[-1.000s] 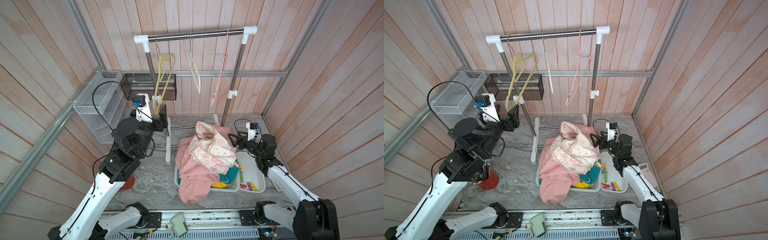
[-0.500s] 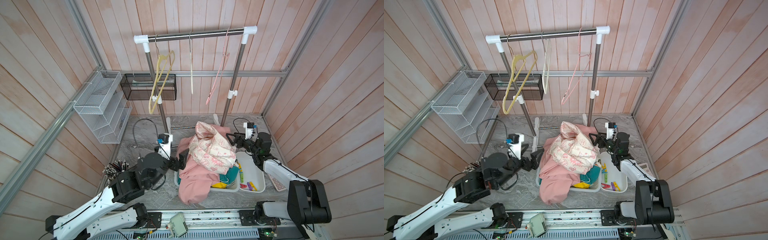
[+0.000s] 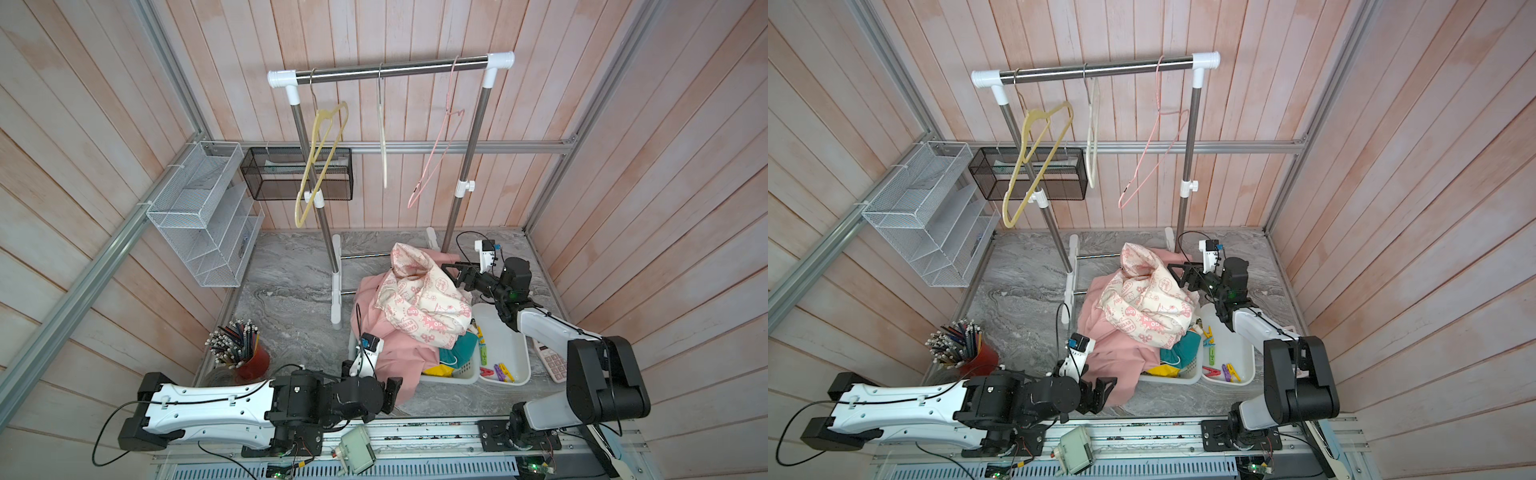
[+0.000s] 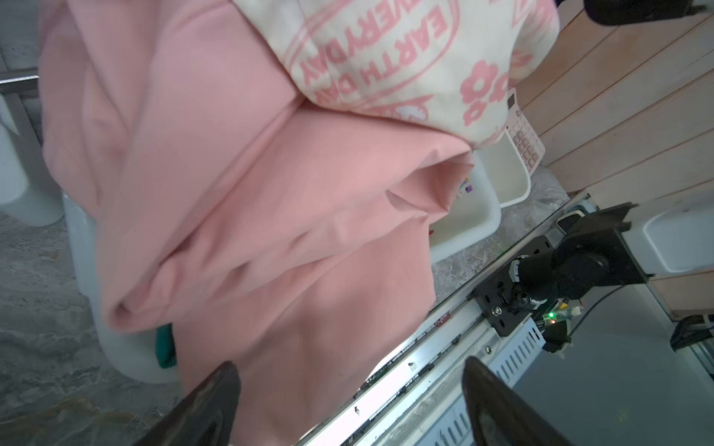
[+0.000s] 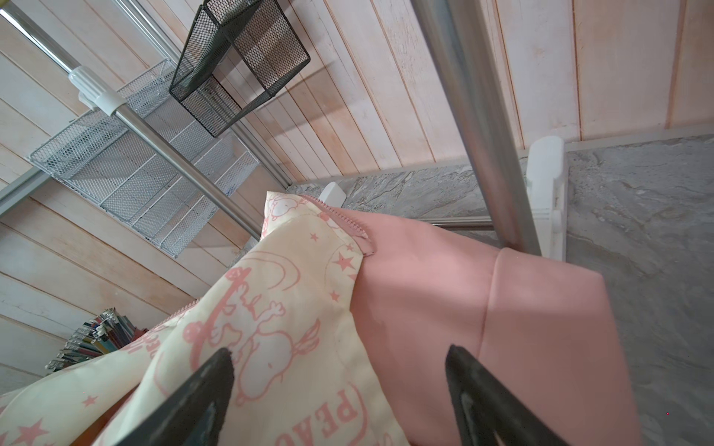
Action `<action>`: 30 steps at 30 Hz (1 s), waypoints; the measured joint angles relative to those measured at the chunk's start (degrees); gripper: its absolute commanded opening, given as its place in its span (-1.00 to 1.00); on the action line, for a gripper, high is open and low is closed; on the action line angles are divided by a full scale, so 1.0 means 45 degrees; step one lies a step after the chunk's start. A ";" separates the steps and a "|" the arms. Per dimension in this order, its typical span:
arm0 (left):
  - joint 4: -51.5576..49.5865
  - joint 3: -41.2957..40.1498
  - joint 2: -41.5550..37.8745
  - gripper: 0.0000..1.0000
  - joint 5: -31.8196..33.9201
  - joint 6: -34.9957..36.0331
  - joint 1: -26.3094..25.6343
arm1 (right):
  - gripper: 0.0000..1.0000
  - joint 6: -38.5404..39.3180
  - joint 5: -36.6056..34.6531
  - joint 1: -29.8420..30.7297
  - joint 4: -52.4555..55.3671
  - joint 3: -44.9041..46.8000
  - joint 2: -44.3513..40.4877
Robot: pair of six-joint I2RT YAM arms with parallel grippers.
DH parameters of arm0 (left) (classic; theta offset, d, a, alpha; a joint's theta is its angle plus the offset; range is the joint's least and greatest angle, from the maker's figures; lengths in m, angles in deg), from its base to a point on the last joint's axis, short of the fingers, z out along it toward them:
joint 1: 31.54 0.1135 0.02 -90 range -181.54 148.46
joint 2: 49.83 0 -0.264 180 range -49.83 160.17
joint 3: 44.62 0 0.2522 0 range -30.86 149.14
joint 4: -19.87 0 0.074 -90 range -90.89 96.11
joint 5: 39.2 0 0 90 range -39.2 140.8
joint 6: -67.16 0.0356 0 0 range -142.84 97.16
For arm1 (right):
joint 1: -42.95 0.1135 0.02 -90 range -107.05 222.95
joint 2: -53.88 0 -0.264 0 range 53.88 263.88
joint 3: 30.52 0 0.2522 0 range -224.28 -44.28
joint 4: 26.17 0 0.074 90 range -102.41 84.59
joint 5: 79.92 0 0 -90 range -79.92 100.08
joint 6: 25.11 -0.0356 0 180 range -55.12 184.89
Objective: Remove the clothespins securing jackets to the hanger
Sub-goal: Adjust the jacket in the basket.
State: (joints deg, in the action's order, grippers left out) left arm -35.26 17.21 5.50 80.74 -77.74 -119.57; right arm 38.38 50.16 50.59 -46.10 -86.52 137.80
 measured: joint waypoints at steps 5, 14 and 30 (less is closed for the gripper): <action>-0.0180 -0.0024 0.1418 0.90 0.0126 -0.1559 -0.0554 | 0.70 0.0189 0.0010 0.0083 0.0121 0.0112 -0.0233; 0.0763 -0.0296 0.2443 0.70 0.0355 -0.1899 -0.0359 | 0.63 0.0369 0.0136 0.0170 0.0165 0.0442 -0.0413; 0.3356 -0.1671 0.2127 -0.94 -0.0554 -0.0525 0.1569 | -0.25 0.0185 0.0889 0.0622 0.0146 0.0491 -0.0301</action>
State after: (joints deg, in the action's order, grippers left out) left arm -20.15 9.69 15.07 78.24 -80.10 -112.51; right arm 39.21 54.16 53.38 -45.45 -84.31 136.44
